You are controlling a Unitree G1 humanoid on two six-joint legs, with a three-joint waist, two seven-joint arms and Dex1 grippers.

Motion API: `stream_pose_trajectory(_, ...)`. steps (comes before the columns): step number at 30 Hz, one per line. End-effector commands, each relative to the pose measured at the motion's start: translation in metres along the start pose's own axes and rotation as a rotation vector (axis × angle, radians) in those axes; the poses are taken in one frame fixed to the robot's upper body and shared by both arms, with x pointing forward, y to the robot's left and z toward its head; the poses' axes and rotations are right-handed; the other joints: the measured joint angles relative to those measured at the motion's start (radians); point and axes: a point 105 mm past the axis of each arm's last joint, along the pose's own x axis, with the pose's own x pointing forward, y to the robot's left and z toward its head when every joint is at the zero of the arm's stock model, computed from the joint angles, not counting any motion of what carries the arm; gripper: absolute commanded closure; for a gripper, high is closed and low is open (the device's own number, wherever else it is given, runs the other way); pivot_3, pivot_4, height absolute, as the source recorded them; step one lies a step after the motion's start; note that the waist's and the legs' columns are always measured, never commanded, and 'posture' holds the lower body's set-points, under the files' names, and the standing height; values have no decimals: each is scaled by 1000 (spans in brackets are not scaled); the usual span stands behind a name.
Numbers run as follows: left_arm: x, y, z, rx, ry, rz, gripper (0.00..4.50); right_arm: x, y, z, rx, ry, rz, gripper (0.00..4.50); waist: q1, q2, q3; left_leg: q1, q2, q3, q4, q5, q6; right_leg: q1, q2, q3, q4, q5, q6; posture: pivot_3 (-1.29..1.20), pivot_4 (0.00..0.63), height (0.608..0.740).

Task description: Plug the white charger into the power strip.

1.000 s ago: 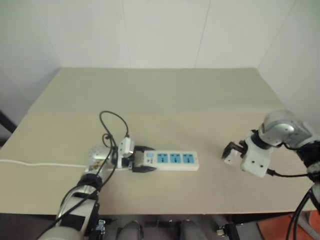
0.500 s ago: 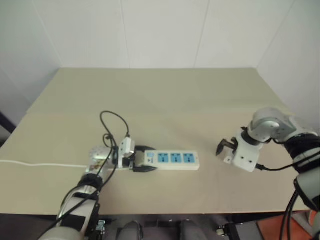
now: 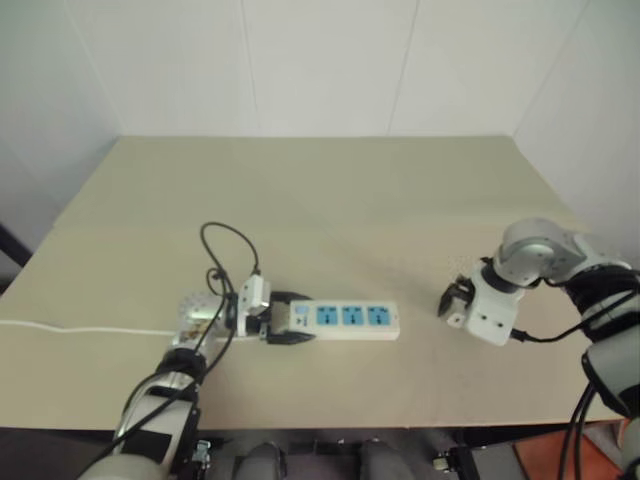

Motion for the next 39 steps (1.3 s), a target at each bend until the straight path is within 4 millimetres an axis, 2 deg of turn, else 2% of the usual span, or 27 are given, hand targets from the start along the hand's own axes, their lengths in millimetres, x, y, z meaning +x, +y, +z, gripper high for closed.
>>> stream_pose_trajectory(1,4,-1,1,29,12,-12,1208,-7,-5,-3,-26,25,-16,2782,0,0,0,0,0,0,0,0,0,0,0,0,0,0,0,0,150,740)
stream_pose_trajectory(3,4,-1,1,28,12,-14,1208,-8,-5,-4,-32,34,-15,3398,0,0,0,0,0,0,0,0,0,0,0,0,0,0,0,0,150,740)
stream_pose_trajectory(10,6,-2,3,19,14,-39,1208,-22,-11,-10,10,72,-69,3392,0,0,0,0,0,0,0,0,0,0,0,0,0,0,0,0,150,740)
stream_pose_trajectory(12,7,-2,4,20,12,-49,1208,-35,-18,-14,70,85,-137,3392,0,1,0,0,0,0,0,0,0,0,0,0,0,0,0,0,150,740)
stream_pose_trajectory(15,10,-2,6,22,4,-54,1208,-61,-38,-17,237,48,-344,3392,-1,1,1,0,0,0,0,0,0,0,0,0,0,0,0,0,150,740)
stream_pose_trajectory(21,17,-4,8,33,-4,-91,1208,-107,-75,0,566,-318,-818,3392,8,2,1,0,0,-2,0,0,0,1,0,-1,0,0,0,0,150,740)
stream_pose_trajectory(25,19,-3,9,37,-2,-108,1208,-122,-94,16,753,-581,-1055,3392,16,2,1,-2,0,-2,0,0,0,0,0,-1,0,0,0,0,150,740)
stream_pose_trajectory(28,19,-4,8,28,6,-125,1208,-122,-109,33,883,-817,-1162,3392,23,2,1,-4,0,-2,0,0,0,-2,0,-1,1,0,0,0,150,740)
stream_pose_trajectory(33,22,-4,7,16,18,-146,1208,-109,-134,60,967,-1047,-1248,3392,25,2,1,-10,0,-3,2,0,0,-9,0,-1,5,0,0,0,150,740)
stream_pose_trajectory(39,23,-4,6,17,23,-143,1208,-77,-139,71,1081,-1162,-1187,3392,28,2,1,-11,0,-3,4,0,0,-9,0,-2,5,0,0,0,150,740)
